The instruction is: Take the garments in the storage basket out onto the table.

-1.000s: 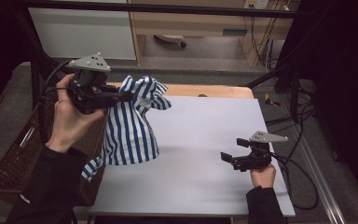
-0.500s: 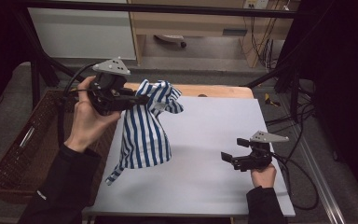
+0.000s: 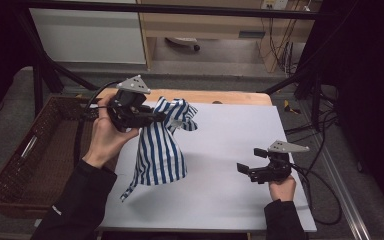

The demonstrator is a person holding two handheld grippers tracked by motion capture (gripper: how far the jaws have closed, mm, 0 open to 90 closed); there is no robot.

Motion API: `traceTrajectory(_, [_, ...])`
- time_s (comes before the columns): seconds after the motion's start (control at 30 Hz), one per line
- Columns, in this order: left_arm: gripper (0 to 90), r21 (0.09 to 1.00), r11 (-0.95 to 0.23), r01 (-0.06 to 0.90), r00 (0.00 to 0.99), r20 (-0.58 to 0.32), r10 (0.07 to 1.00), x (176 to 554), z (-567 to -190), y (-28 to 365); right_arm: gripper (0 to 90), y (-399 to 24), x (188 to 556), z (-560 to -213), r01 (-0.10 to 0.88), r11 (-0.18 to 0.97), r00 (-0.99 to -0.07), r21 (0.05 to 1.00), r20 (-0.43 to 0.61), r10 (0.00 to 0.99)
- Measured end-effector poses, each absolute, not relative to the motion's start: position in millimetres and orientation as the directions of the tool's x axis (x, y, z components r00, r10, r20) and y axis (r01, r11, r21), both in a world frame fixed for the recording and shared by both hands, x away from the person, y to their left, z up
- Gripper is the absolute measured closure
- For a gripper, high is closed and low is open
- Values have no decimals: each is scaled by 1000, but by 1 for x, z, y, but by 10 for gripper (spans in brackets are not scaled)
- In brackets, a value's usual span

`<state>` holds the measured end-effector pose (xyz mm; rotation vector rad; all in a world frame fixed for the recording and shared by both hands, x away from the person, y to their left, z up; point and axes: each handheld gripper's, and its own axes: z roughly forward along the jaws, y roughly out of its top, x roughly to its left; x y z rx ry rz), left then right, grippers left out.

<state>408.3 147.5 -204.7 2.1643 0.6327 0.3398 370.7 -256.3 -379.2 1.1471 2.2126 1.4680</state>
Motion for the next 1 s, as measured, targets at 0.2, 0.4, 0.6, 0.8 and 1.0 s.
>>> traceTrajectory(0.2, [814, 780, -530, 332, 837, 15, 548, 411, -220, 144, 41, -256, 371, -379, 474, 185, -659, 861, 208, 722])
traceTrajectory(0.4, [813, 773, -530, 350, 833, 2, 553, 413, -237, 141, 41, -256, 371, -380, 474, 185, -660, 861, 208, 722])
traceTrajectory(0.6, [813, 760, -540, 363, 834, -6, 552, 415, -252, 137, 41, -255, 371, -380, 478, 186, -657, 858, 210, 724])
traceTrajectory(0.8, [812, 751, -541, 377, 832, -18, 554, 416, -267, 133, 41, -254, 371, -380, 477, 186, -658, 859, 208, 723])
traceTrajectory(1.0, [806, 749, -545, 377, 841, -32, 540, 417, -278, 129, 41, -255, 371, -380, 477, 187, -659, 859, 208, 723])
